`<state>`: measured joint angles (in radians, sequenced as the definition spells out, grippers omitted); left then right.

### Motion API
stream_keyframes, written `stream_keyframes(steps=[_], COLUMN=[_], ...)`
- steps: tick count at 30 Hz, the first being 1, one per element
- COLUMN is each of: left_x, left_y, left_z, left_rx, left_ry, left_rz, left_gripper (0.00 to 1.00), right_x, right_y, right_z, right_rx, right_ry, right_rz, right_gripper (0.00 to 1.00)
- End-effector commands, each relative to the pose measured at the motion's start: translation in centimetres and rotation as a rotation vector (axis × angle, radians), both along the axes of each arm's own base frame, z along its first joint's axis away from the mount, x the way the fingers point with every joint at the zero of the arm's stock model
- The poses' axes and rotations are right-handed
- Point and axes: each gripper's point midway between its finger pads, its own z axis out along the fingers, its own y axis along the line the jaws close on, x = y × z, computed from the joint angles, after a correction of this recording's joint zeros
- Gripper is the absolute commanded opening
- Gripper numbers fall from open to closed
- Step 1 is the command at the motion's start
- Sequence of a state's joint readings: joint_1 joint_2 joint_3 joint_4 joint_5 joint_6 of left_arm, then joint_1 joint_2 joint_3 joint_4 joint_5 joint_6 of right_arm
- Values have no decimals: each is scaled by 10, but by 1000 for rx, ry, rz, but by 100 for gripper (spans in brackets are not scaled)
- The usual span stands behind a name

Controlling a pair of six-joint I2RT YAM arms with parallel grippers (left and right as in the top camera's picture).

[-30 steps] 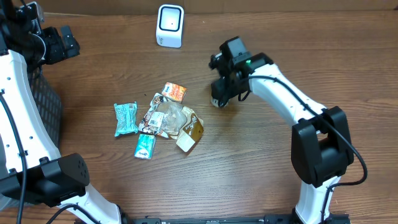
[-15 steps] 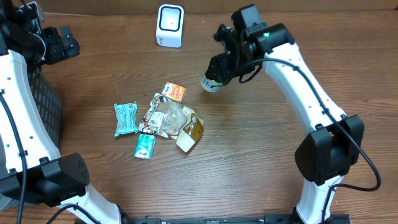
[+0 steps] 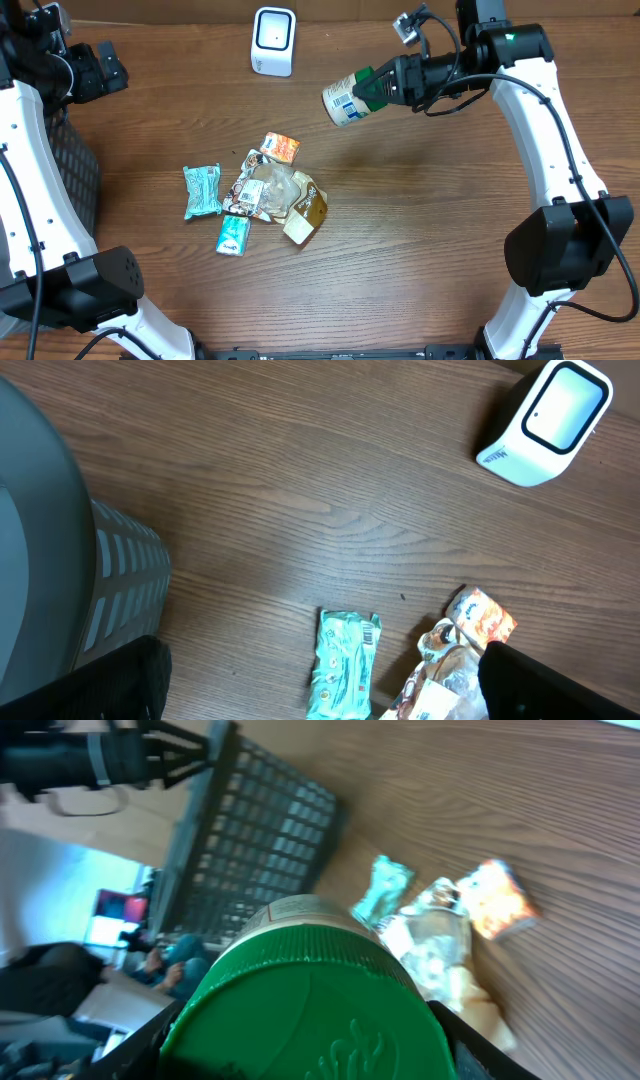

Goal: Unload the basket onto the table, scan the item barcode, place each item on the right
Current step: 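Lift the jar with the right gripper and carry it to the scanner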

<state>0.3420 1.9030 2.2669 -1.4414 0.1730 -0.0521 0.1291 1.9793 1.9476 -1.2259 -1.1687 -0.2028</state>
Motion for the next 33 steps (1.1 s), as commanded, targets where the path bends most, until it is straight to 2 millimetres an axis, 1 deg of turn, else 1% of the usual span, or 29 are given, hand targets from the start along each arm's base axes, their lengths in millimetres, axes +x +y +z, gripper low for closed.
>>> stream_keyframes(steps=[1, 4, 6, 7, 9, 10, 12, 13, 14, 17, 18, 22, 24, 27, 29, 33], left_x=[1, 1, 1, 1, 1, 1, 1, 1, 1, 1, 1, 1, 1, 1, 1, 1], left_y=[-2, -2, -2, -2, -2, -2, -2, -2, -2, -2, -2, -2, -2, -2, -2, -2], left_z=[2, 2, 2, 2, 2, 2, 2, 2, 2, 2, 2, 2, 2, 2, 2, 2], left_rx=[-10, -10, -10, -10, -10, -10, -10, -10, -10, -10, -10, -10, -10, -10, -10, -10], left_ry=[-10, -10, -10, -10, -10, -10, -10, -10, -10, -10, -10, -10, -10, -10, -10, -10], left_rz=[-1, -1, -1, -1, -1, -1, -1, -1, -1, -1, -1, -1, -1, -1, -1, -1], left_gripper=[100, 100, 100, 100, 100, 100, 100, 100, 100, 100, 100, 100, 100, 100, 100, 100], right_x=[-19, -16, -11, -6, 3, 7, 16, 25, 29, 52, 65, 98, 111, 127, 139, 162], right_y=[7, 6, 5, 6, 7, 8, 13, 16, 18, 24, 25, 28, 32, 45, 59, 75], right_z=[53, 47, 38, 29, 17, 14, 15, 21, 23, 40, 47, 62, 67, 66, 57, 39], right_rx=[129, 93, 34, -27, -119, -163, -225, -277, -293, -394, -447, -595, -648, -704, -725, -758], right_ry=[-115, -112, -73, -35, 2, 10, -6, -46, -63, -229, -317, -591, -695, -829, -907, -1028], right_rz=[69, 52, 12, -34, -105, -144, -205, -266, -289, -417, -489, -628, -668, -666, -633, -582], right_gripper=[13, 13, 13, 13, 13, 11, 9, 9, 9, 9, 8, 9, 9, 9, 8, 8])
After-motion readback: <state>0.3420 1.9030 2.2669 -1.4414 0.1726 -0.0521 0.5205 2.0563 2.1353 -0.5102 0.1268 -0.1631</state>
